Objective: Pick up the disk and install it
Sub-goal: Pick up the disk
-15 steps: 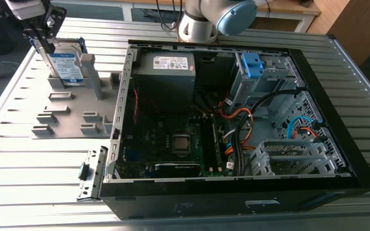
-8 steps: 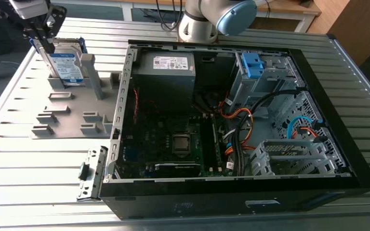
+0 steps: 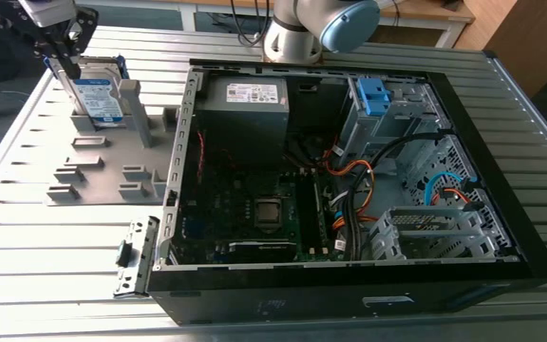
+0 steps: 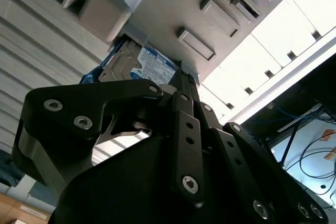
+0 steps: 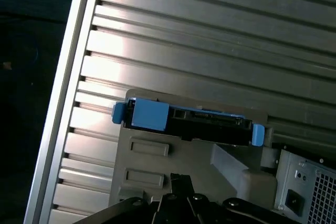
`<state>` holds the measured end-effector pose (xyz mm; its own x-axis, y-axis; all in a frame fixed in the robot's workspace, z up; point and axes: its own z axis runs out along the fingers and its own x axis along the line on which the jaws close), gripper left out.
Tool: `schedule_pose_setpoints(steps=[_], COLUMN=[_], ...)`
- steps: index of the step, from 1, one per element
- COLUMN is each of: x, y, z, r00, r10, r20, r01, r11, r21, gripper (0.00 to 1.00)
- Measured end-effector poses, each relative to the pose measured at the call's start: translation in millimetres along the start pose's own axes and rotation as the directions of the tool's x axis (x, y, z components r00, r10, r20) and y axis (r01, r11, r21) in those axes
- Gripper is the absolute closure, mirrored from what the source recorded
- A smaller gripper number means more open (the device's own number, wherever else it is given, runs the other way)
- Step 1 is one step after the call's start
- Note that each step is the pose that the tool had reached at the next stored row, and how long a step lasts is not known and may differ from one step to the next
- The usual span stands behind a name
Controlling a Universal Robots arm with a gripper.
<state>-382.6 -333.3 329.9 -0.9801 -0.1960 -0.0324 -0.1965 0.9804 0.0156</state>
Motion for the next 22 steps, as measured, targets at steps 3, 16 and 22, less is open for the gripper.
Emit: schedule_pose_setpoints(steps=[3,16,22], x=[0.0,0.0,0.0], y=[0.0,0.0,0.0], z=[0.0,0.0,0.0], r00=[0.9998,0.9907,0.9846], r10=[-0.021,-0.136,-0.175], r20=[-0.0003,-0.0018,-0.0022], r01=[0.021,0.136,0.175], r11=[0.9998,0.9906,0.9846], r21=[-0.0007,-0.0046,-0.0059], gripper=[0.89,0.89,0.89])
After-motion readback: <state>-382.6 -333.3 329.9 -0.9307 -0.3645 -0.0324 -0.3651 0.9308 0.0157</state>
